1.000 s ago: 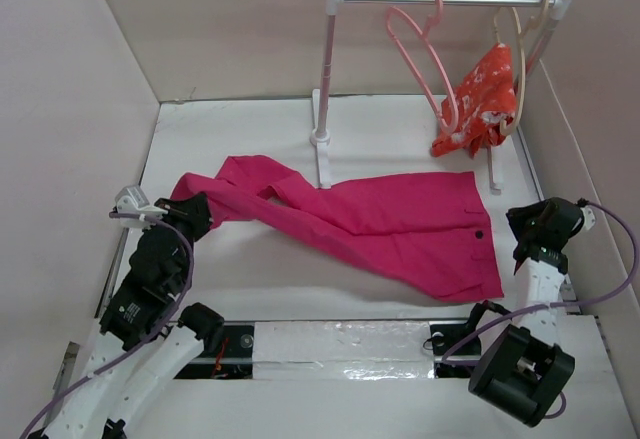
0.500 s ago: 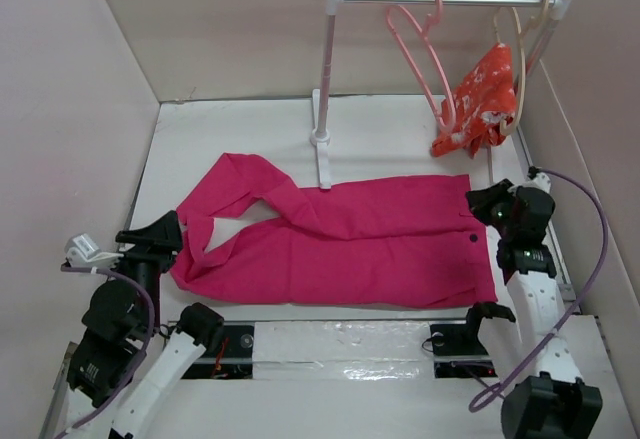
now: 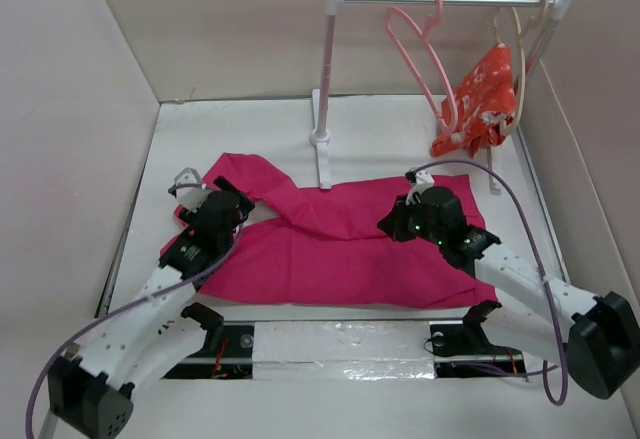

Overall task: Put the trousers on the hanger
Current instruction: Flatten out the trousers at the center of the board.

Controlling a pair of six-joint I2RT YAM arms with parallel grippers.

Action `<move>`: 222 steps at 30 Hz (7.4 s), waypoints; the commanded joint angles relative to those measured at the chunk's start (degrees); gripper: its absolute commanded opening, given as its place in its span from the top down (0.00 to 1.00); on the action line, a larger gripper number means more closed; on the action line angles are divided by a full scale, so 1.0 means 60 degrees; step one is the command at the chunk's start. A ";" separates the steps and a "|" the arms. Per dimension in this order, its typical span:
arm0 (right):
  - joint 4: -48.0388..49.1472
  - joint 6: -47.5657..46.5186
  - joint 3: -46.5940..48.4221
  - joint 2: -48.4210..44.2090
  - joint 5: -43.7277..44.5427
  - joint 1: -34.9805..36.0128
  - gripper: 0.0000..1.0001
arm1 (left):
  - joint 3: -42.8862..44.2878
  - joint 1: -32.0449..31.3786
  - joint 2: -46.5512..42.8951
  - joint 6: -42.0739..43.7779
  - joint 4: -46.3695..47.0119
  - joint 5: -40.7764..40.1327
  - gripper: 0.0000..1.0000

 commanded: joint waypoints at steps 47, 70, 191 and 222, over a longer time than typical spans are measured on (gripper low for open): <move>0.2822 -0.0411 -0.1046 0.0276 0.2101 0.1096 0.90 | 0.4961 0.2778 0.9865 0.2511 0.0686 0.1988 1.00; 0.2735 -0.0352 -0.1076 0.0218 0.2292 0.1096 0.88 | 0.7423 0.3320 0.9775 0.3859 -0.0690 0.0759 1.00; 0.2501 -0.1275 0.7757 0.8465 0.3302 -0.1760 0.84 | 0.4537 0.6015 0.6535 0.2511 0.3793 0.0713 0.88; 0.2238 0.2006 0.0020 0.2279 0.0492 -0.8395 0.18 | 0.1328 -0.5878 0.6898 0.1690 0.6470 0.1415 0.60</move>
